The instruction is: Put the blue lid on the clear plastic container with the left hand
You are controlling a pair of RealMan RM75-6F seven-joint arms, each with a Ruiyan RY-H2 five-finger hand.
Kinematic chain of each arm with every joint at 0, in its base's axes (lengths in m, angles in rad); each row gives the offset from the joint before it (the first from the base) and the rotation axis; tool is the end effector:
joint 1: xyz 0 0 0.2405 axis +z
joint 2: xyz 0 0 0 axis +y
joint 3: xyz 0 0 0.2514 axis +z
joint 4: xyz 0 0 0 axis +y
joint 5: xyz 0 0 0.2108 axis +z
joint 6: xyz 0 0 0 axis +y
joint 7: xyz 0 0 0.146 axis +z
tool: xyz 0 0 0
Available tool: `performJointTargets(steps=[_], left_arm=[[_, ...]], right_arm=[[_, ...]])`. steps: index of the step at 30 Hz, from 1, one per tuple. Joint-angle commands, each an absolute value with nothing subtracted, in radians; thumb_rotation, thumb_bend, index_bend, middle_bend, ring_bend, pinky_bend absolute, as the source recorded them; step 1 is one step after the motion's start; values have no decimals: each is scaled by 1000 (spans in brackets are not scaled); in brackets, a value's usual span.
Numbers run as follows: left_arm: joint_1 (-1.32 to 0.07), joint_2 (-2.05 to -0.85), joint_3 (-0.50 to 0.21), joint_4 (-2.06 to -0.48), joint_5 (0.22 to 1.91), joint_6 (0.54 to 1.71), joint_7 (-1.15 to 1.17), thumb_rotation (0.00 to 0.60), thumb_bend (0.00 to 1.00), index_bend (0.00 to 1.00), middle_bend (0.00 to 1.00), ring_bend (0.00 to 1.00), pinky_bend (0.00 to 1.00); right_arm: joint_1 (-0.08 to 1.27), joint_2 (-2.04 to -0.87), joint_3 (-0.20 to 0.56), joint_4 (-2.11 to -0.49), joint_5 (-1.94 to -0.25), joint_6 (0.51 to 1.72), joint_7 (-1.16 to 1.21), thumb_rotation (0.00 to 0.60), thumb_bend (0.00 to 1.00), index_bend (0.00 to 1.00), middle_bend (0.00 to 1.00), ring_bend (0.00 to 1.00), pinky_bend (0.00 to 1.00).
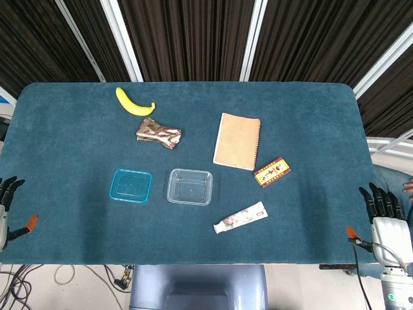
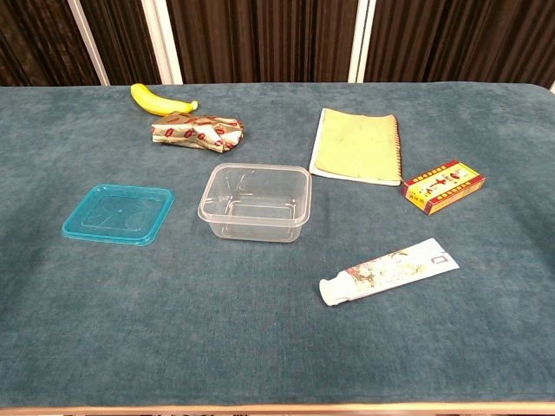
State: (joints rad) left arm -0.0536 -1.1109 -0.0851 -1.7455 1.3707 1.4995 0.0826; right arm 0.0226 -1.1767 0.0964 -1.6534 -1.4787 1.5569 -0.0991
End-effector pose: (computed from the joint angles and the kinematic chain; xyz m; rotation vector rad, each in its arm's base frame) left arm -0.3005 0.1775 0.1596 -1.2316 -0.9801 -0.8775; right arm -0.3006 -0.1721 0.1524 1.2670 -0.8675 0.9161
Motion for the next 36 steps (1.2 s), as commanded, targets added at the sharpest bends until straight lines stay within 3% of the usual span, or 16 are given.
performJointTargets(steps=[1, 9, 25, 31, 36], left_arm=[[-56, -1112, -85, -1745, 1367, 1494, 84, 600, 246, 160, 80, 0, 46], [-57, -1110, -84, -1749, 1364, 1489, 90, 600, 242, 158, 81, 0, 46], [-72, -1109, -92, -1733, 1385, 1481, 66, 600, 138, 103, 75, 0, 27], [-165, -1068, -89, -1751, 1423, 1345, 126, 600, 105, 82, 69, 0, 19], [-304, -1048, -141, -1781, 1318, 1142, 230, 600, 88, 68, 50, 0, 18]], right_arm=[[22, -1177, 96, -1654, -1478, 1557, -99, 600, 275, 94, 14, 35, 0], [22, -1175, 96, -1657, -1477, 1556, -99, 600, 275, 95, 14, 35, 0], [21, -1176, 97, -1662, -1470, 1555, -104, 600, 275, 95, 14, 35, 0], [21, -1175, 94, -1664, -1472, 1555, -103, 600, 275, 94, 14, 35, 0], [21, -1174, 96, -1667, -1461, 1549, -105, 600, 275, 95, 14, 35, 0]])
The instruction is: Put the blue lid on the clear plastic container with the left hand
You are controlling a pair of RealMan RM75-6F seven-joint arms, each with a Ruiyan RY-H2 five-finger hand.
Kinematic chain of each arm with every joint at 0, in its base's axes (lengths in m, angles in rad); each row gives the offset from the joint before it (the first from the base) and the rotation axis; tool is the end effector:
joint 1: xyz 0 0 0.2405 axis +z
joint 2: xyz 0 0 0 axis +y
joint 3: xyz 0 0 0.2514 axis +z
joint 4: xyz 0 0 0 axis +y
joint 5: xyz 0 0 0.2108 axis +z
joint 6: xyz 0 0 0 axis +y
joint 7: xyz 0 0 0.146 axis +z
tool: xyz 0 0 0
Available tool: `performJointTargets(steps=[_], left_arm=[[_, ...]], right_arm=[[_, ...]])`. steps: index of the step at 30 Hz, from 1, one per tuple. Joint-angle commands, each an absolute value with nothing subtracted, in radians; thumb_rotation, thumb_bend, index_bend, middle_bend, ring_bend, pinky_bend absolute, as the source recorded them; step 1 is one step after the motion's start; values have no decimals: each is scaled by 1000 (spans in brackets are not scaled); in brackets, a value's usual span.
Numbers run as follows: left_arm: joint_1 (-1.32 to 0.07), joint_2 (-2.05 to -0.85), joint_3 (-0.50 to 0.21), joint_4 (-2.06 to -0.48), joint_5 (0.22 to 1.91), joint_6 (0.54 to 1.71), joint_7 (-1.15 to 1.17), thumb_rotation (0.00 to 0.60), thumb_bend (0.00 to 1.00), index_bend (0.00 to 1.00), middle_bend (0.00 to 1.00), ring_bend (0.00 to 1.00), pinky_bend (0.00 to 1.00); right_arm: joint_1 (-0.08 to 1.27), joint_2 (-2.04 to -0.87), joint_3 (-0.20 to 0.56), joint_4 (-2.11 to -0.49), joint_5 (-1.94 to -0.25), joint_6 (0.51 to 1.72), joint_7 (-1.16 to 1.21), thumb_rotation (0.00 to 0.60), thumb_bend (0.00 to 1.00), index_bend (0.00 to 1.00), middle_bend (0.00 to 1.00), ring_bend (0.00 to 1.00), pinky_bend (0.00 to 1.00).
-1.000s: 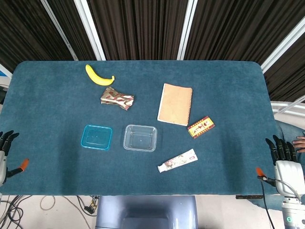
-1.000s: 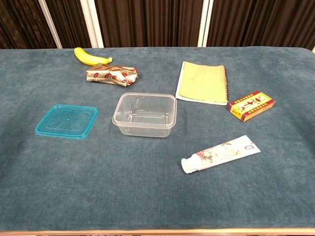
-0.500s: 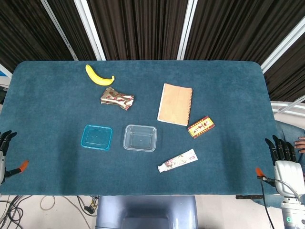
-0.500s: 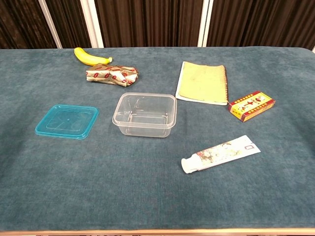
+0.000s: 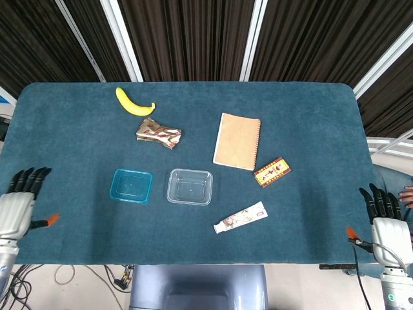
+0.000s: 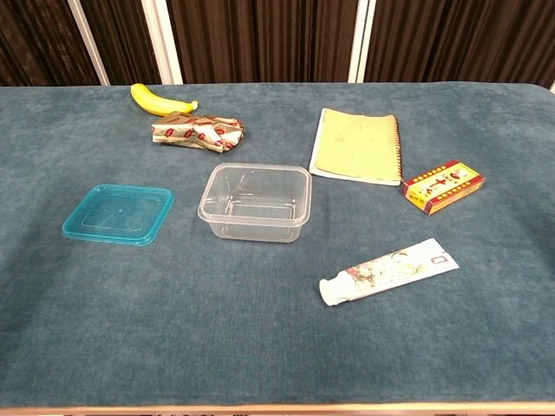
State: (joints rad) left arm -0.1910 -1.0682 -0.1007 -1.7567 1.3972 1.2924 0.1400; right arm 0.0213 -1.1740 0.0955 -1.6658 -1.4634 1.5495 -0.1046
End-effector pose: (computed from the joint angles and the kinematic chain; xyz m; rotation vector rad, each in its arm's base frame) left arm -0.2776 0.2195 0.1440 -1.4879 -0.9541 -0.8303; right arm -0.3011 -0.1714 0.1517 1.2588 -0.8847 0.9049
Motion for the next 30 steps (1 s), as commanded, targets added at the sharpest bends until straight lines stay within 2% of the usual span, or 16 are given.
performJointTargets(steps=[1, 6, 12, 22, 30], left_arm=[[-324, -1052, -148, -1781, 1300, 1117, 250, 600, 81, 68, 41, 0, 18], [-428, -1120, -169, -1756, 1197, 1012, 387, 600, 73, 64, 21, 0, 15], [-515, -1250, -168, -1662, 1088, 944, 488, 600, 72, 61, 21, 0, 15], [-608, -1378, -131, -1556, 1023, 897, 606, 600, 72, 58, 24, 0, 11], [-677, -1418, -128, -1511, 975, 853, 657, 600, 72, 57, 36, 0, 1]], right_arm=[[21, -1174, 97, -1668, -1460, 1549, -106, 600, 275, 94, 14, 35, 0], [20, -1173, 99, -1671, -1447, 1544, -111, 600, 275, 94, 14, 35, 0], [19, -1172, 100, -1674, -1439, 1542, -116, 600, 274, 95, 14, 35, 0], [20, -1172, 103, -1674, -1430, 1538, -120, 600, 276, 95, 14, 35, 0], [22, -1172, 102, -1673, -1428, 1534, -126, 600, 275, 95, 14, 35, 0]])
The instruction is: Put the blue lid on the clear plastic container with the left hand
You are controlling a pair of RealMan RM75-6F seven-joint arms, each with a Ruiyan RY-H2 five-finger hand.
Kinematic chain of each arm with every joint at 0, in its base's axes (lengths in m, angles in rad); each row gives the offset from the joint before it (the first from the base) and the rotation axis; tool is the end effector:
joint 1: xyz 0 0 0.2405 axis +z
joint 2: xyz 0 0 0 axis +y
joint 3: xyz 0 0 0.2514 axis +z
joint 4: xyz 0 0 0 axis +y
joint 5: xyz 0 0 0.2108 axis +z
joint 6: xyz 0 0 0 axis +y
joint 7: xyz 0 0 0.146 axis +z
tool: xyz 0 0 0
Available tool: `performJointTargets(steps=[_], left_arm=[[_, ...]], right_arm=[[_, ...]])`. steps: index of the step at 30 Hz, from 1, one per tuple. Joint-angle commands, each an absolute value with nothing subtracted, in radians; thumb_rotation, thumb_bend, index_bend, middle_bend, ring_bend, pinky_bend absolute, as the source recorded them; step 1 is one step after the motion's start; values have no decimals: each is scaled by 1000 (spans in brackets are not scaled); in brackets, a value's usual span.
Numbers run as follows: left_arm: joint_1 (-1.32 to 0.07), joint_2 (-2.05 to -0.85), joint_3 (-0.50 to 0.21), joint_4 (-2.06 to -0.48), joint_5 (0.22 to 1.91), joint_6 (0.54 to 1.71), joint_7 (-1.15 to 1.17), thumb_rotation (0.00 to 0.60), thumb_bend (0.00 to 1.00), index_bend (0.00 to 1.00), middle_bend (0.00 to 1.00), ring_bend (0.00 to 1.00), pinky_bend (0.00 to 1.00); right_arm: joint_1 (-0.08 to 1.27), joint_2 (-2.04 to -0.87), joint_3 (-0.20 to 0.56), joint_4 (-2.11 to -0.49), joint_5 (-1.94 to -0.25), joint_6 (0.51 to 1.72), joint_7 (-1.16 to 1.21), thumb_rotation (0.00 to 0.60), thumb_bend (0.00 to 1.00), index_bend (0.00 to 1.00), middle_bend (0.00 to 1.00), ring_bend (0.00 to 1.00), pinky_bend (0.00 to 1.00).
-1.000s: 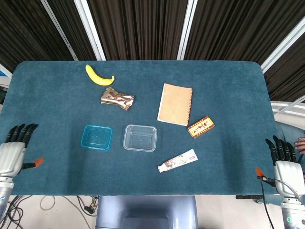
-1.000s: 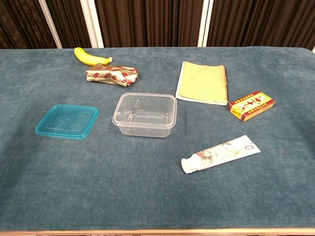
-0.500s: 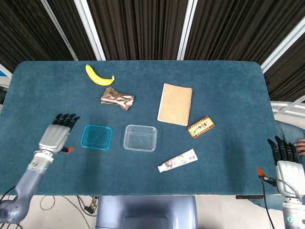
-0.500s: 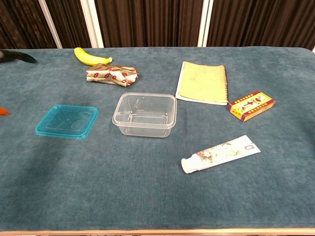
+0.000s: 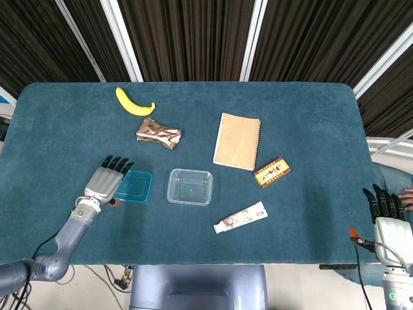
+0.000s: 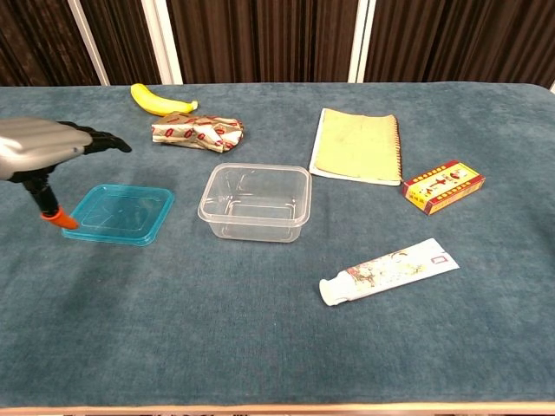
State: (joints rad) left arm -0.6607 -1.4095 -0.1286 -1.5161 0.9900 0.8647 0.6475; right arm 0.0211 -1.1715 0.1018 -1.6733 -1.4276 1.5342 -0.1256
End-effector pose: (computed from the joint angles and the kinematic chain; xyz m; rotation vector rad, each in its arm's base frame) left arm -0.2125 0.3309 0.0097 -1.9284 -0.7954 -0.5050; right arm -0.3050 -0.1722 0.1522 1.2423 -0.8973 0.8677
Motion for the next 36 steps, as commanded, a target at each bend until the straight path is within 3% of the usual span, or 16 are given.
performJointTargets(steps=[1, 9, 36], left_arm=[[-684, -1420, -127, -1512, 967, 849, 660, 600, 72, 57, 36, 0, 1], [-733, -1429, -102, -1500, 885, 800, 681, 600, 72, 57, 38, 0, 0], [-799, -1491, -58, -1397, 872, 747, 575, 600, 72, 61, 76, 0, 0]], right_arm=[[22, -1172, 103, -1673, -1428, 1535, -127, 600, 275, 95, 14, 35, 0], [21, -1172, 103, -1672, -1427, 1535, -127, 600, 276, 95, 14, 35, 0], [20, -1172, 105, -1674, -1419, 1535, -126, 600, 276, 94, 14, 35, 0]])
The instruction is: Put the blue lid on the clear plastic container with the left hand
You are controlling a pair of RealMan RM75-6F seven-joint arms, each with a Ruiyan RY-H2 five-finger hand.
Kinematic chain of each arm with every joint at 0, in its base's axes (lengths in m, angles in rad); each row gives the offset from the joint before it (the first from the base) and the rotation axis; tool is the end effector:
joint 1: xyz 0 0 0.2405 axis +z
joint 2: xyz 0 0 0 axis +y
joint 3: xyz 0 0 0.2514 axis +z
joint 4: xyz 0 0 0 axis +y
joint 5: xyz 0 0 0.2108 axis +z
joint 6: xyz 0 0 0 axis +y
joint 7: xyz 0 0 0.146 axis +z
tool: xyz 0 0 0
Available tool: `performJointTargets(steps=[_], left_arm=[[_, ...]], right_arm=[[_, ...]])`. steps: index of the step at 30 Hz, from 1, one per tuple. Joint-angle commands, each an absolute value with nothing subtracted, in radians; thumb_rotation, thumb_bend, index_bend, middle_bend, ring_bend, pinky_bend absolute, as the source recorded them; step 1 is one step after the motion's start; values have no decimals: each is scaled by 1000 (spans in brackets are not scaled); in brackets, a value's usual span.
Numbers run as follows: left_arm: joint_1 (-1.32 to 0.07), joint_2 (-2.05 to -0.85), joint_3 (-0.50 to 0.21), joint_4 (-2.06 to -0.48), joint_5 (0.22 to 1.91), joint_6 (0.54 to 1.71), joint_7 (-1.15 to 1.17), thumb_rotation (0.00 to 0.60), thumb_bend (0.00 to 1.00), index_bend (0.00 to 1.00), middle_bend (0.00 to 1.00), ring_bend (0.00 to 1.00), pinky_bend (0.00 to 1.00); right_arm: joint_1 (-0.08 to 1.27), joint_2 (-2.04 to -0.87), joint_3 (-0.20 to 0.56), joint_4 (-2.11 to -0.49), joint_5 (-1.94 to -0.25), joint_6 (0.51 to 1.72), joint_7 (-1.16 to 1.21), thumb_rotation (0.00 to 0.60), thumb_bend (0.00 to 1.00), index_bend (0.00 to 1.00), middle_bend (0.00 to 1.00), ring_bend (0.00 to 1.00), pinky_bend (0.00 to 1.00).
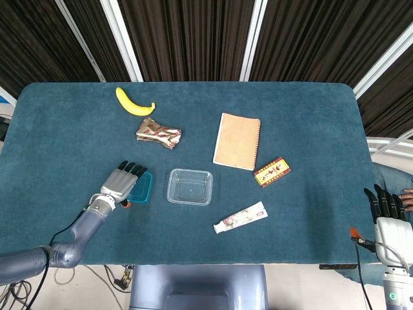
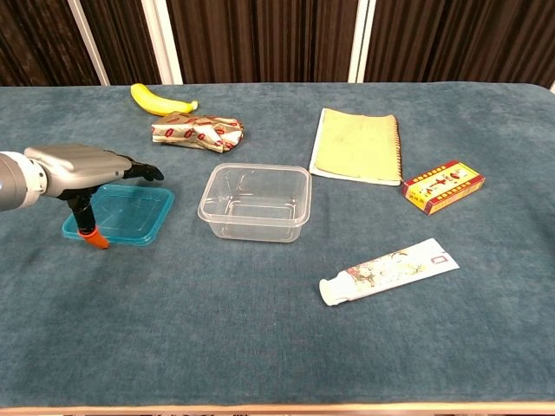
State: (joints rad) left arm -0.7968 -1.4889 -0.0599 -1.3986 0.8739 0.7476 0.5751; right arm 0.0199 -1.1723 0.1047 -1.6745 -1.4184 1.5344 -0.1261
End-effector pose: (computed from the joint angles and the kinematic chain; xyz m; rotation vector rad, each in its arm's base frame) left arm -0.2065 0.3459 -0.0255 -2.0197 -0.8951 -0.4410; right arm -0.3060 -0.1722 0.1527 1.2321 -0.9013 0.8645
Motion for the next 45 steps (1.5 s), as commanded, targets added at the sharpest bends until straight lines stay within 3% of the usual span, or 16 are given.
performJointTargets(steps=[1, 20, 32, 45], left_arm=[[-800, -1492, -56, -1396, 870, 748, 575, 600, 72, 61, 76, 0, 0], [-816, -1499, -27, -1368, 851, 766, 571, 600, 79, 96, 170, 0, 0], [-819, -1482, -23, -1385, 851, 794, 571, 600, 182, 123, 267, 0, 0], [-837, -1347, -58, -1555, 816, 823, 566, 600, 225, 123, 262, 0, 0]], right_arm=[[20, -1172, 105, -1675, -1419, 1535, -126, 600, 276, 94, 14, 35, 0], [19, -1175, 107, -1675, -1415, 1537, -128, 600, 274, 95, 14, 35, 0], [19, -1175, 107, -1675, -1417, 1538, -124, 600, 275, 95, 14, 35, 0], [19, -1175, 106, -1676, -1422, 1541, -125, 600, 275, 95, 14, 35, 0]])
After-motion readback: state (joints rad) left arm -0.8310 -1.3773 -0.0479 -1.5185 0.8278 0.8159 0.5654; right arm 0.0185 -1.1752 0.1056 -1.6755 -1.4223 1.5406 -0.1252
